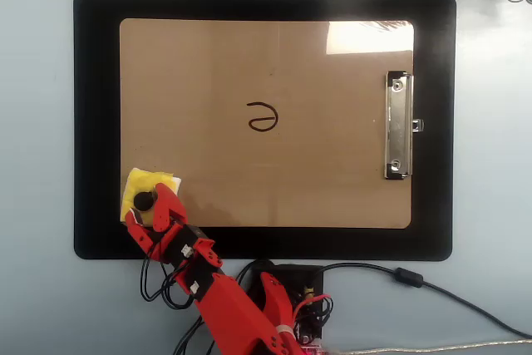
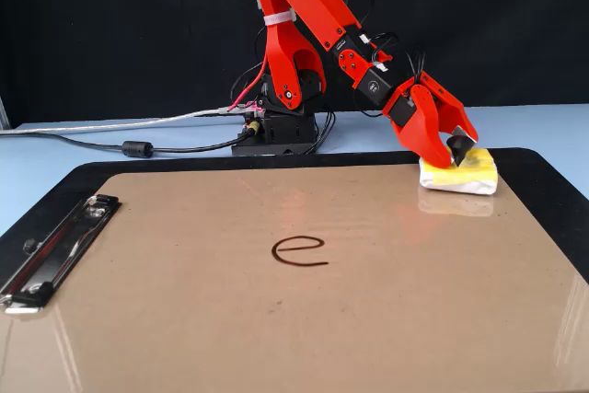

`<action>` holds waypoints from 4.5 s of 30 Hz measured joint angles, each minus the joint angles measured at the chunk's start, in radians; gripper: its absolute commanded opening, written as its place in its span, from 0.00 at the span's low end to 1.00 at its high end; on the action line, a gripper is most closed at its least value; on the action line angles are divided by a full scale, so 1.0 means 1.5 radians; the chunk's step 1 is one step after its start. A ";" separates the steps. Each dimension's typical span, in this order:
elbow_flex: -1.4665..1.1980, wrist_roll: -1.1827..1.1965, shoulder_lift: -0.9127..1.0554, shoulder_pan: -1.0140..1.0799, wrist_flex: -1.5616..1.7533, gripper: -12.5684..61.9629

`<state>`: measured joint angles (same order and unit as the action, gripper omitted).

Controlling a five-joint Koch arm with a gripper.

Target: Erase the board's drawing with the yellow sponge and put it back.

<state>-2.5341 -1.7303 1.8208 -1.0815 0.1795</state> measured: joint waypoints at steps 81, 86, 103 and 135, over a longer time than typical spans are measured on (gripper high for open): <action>0.292 0.107 -0.245 0.688 -0.066 0.06; 0.325 0.104 -0.310 0.668 -0.046 0.06; 0.368 0.092 -0.374 0.640 -0.003 0.06; -0.118 0.091 0.057 0.710 0.007 0.06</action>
<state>-2.7105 -1.5938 1.9067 -0.0169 0.1902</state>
